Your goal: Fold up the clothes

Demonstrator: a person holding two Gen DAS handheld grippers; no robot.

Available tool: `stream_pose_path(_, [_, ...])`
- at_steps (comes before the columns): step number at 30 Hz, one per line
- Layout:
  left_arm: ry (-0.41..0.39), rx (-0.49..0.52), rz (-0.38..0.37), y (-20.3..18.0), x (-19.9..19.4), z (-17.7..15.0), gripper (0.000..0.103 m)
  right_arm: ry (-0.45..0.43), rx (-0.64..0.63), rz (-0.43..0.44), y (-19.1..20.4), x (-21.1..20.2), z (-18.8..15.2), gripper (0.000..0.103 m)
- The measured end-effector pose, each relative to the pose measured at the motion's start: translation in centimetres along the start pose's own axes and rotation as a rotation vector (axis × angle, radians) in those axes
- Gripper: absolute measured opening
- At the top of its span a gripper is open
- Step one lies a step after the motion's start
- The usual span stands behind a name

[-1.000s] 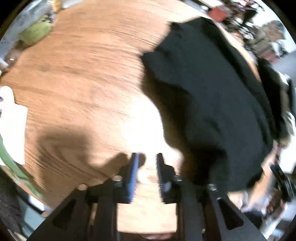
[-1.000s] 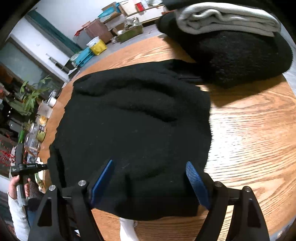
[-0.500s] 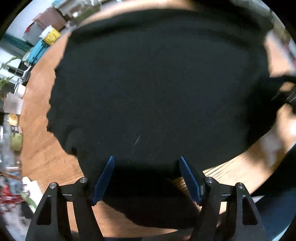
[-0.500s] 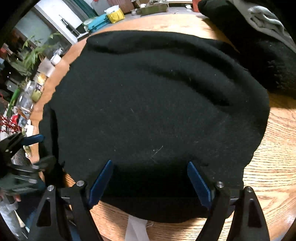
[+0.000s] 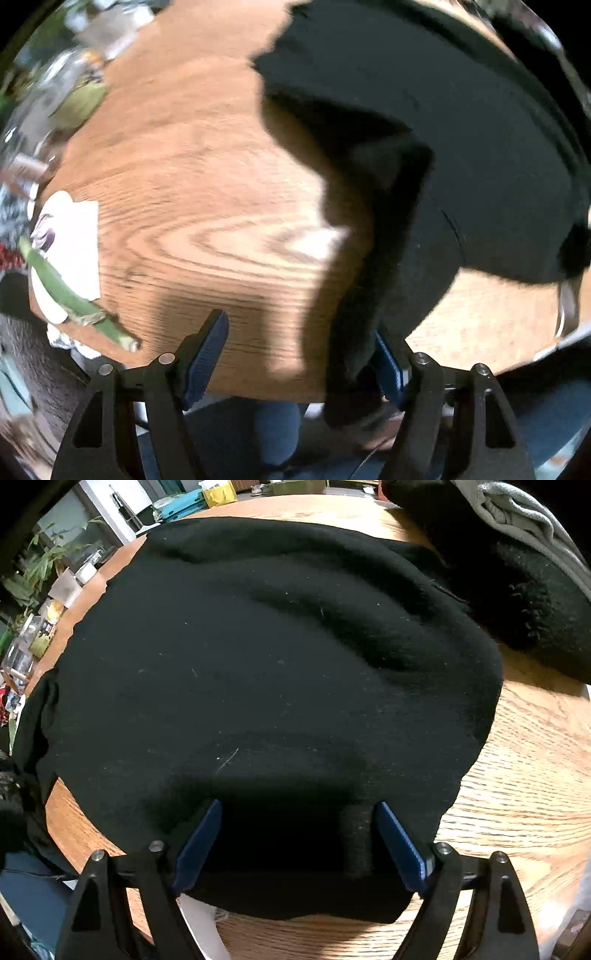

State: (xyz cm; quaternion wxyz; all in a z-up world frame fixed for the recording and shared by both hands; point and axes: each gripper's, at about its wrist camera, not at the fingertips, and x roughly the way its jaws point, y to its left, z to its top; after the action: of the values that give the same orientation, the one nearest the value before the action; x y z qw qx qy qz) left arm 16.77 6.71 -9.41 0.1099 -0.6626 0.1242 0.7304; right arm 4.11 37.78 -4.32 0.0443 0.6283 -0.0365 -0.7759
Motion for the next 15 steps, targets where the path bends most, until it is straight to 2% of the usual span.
stream_pose_path(2, [-0.036, -0.026, -0.059, 0.0, -0.9, -0.4, 0.074, -0.001, 0.023, 0.008, -0.1, -0.1, 0.1, 0.088])
stream_pose_path(5, [-0.085, -0.028, -0.119, -0.8, -2.1, -1.2, 0.074, -0.035, 0.063, 0.071, 0.2, -0.8, 0.3, 0.087])
stream_pose_path(8, [-0.137, -0.009, -0.159, -2.0, -3.3, -1.9, 0.075, -0.121, -0.021, 0.215, 3.9, -2.7, 0.3, 0.088])
stream_pose_path(9, [-0.142, 0.013, -0.144, -2.9, -3.2, -1.6, 0.076, -0.15, -0.049, 0.262, 5.1, -3.3, 0.2, 0.087])
stream_pose_path(11, [-0.11, 0.064, -0.091, -3.1, -1.6, -0.5, 0.077, -0.207, -0.105, 0.358, 7.5, -4.5, 0.2, 0.087])
stream_pose_path(12, [-0.076, 0.069, -0.084, -0.7, -1.1, 1.7, 0.077, -0.232, -0.139, 0.4, 8.8, -5.1, 0.2, 0.087])
stream_pose_path(13, [-0.038, 0.063, -0.099, 0.3, -1.0, 2.9, 0.077, -0.235, -0.203, 0.405, 10.9, -4.9, 0.1, 0.087])
stream_pose_path(14, [0.007, 0.046, -0.132, 0.8, -0.1, 2.6, 0.076, -0.236, -0.272, 0.404, 13.0, -4.7, 0.0, 0.085])
stream_pose_path(15, [0.042, 0.03, -0.166, 1.4, 0.6, 2.2, 0.065, -0.235, -0.365, 0.371, 15.4, -4.1, -0.7, 0.083])
